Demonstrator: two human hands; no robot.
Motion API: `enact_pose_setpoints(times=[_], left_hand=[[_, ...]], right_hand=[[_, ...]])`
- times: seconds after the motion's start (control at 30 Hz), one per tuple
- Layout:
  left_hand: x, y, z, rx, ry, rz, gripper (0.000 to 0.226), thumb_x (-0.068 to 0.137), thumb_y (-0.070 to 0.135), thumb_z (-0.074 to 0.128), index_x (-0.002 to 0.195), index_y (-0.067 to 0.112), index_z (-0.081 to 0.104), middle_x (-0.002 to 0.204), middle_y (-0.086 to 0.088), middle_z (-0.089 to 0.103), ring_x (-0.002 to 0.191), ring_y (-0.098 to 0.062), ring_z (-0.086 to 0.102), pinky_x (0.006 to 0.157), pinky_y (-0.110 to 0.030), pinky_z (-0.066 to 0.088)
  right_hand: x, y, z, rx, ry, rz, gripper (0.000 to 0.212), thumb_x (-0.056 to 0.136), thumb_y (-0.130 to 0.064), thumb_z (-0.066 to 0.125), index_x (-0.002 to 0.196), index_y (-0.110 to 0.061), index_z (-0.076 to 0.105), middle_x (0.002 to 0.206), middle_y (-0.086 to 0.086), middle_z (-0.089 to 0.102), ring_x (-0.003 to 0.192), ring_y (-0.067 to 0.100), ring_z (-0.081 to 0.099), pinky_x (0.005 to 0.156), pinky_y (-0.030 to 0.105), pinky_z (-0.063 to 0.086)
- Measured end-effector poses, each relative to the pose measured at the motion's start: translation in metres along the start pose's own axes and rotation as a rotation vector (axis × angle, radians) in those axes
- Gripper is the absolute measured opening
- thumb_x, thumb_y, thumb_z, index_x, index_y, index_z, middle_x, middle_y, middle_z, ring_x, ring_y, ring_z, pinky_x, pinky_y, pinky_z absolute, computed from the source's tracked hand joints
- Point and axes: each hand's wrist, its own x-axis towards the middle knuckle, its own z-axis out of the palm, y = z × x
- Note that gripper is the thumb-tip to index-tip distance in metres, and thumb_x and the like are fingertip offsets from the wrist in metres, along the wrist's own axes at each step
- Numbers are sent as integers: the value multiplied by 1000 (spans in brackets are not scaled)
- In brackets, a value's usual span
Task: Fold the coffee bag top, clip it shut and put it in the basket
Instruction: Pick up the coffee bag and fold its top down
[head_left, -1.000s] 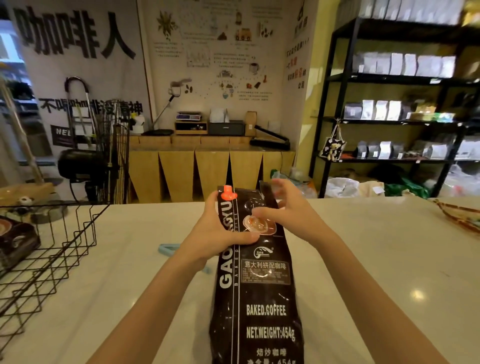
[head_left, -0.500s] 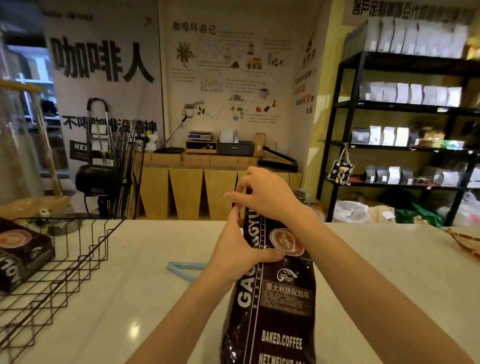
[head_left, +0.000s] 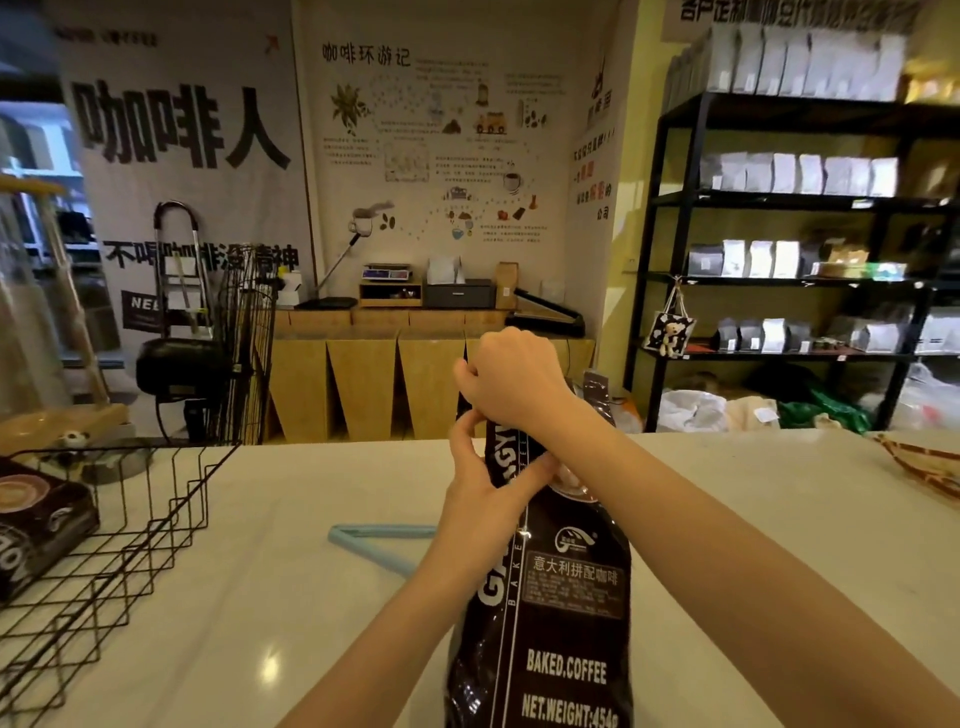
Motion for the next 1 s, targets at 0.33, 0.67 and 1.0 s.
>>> enact_pose_setpoints(times=[0.33,0.67,1.0], left_hand=[[-4,5,-7,-175,-77,-144,9,77,26,65,82,19,65,66,-1,74,61,-16,71,58,-26,56],[-6,8,-6,-112,-50,-38,11,77,25,67,83,16,68,83,-10,76,76,-24,72,72,-36,57],[-3,1,-12,-124,-104,-37,15,84,28,58,89,17,66,82,-8,75,76,-21,72,70,-31,57]], right_hand=[[3,6,-9,33,140,79,45,88,-23,41,44,-18,30,47,-4,32,56,21,46,53,30,33],[1,14,-3,93,219,187,46,89,-23,40,43,-19,33,45,-5,35,43,11,35,43,24,25],[4,14,4,13,166,178,45,92,-32,40,51,-14,41,47,-5,35,52,17,45,51,28,30]])
